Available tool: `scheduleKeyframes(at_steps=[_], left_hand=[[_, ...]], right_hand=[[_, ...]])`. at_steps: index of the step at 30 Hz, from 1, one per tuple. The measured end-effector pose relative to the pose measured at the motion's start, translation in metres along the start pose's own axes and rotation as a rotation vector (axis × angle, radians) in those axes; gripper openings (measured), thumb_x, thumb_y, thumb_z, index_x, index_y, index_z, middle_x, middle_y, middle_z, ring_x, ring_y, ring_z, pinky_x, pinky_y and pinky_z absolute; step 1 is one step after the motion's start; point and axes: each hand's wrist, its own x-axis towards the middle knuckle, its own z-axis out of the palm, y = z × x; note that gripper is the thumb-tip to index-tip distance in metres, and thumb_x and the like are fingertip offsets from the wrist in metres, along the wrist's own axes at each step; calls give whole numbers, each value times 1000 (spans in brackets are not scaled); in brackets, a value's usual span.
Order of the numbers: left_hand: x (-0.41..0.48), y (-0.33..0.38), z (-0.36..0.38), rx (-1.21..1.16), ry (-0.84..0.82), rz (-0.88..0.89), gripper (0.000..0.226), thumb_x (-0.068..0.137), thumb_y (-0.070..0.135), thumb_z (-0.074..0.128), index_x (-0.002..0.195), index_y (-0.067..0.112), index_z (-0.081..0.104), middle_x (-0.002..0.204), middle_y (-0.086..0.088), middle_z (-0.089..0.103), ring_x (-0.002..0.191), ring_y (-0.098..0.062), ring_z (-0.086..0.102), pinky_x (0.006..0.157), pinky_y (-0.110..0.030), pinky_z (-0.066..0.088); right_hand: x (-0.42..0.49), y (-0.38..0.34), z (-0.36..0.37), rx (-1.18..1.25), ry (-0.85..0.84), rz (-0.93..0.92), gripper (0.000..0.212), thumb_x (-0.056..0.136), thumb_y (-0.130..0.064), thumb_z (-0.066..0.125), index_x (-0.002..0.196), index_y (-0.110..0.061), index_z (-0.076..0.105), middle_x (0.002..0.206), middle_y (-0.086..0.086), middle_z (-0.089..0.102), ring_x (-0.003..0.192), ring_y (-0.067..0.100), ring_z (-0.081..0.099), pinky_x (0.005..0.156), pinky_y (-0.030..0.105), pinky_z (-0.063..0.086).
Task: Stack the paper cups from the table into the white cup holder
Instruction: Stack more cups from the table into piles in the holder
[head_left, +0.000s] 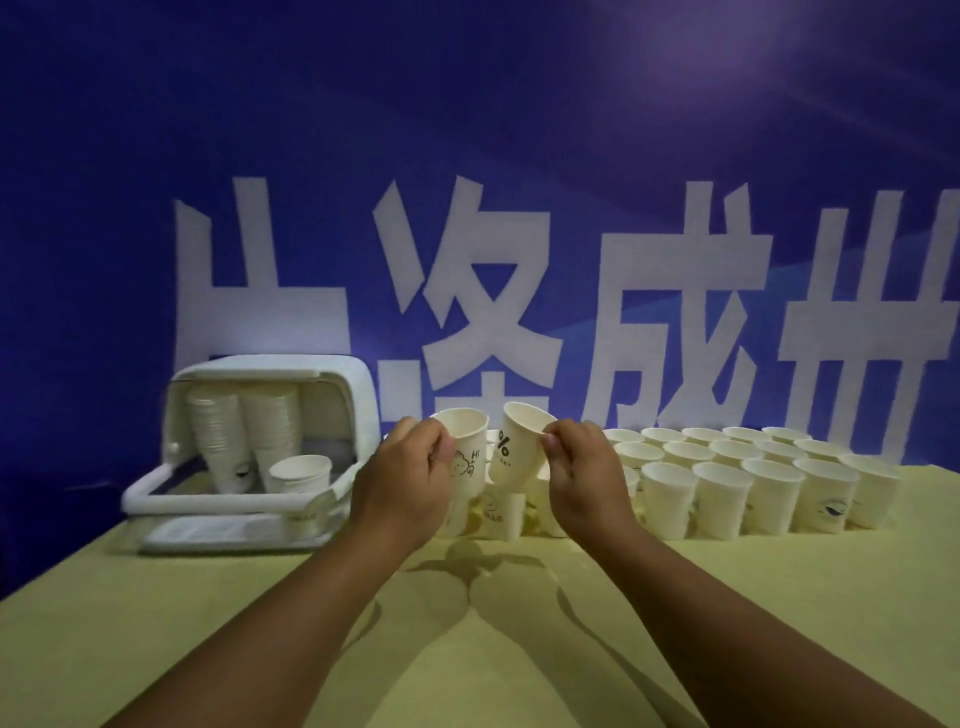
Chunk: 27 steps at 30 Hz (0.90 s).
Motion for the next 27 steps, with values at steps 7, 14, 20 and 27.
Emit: scheduleKeyframes(at_steps=[7,14,20,27], left_hand=[[14,-71,-42,19,115,-34,24,104,35,48,83,25,54,85,7,51,74,-23,51,62,-35,39],[16,-133,-66,-8,239,-142,21,106,34,45,89,24,54,90,6,56,79,-15,54,58,-30,44],[12,-164,-60,167,170,-246,20,106,37,41,90,28,49,97,6,56,84,-20,56,66,-36,50],[13,-167,-63,371,-74,-293,15,106,42,35,96,33,42,112,7,42,98,-15,50,83,-36,54]], right_hand=[[7,-37,72,103,-29,-21,12,104,-29,47,96,-28,56,92,-9,54,86,9,50,73,23,44],[18,-73,128,241,6,0,13,105,-31,45,102,-27,57,97,-7,54,90,10,55,79,30,52],[36,-115,166,320,76,20,13,105,-30,45,98,-27,55,97,-5,52,87,9,50,69,18,39],[36,-131,194,323,24,-34,18,104,-33,47,113,-24,59,100,-7,49,90,9,50,68,14,40]])
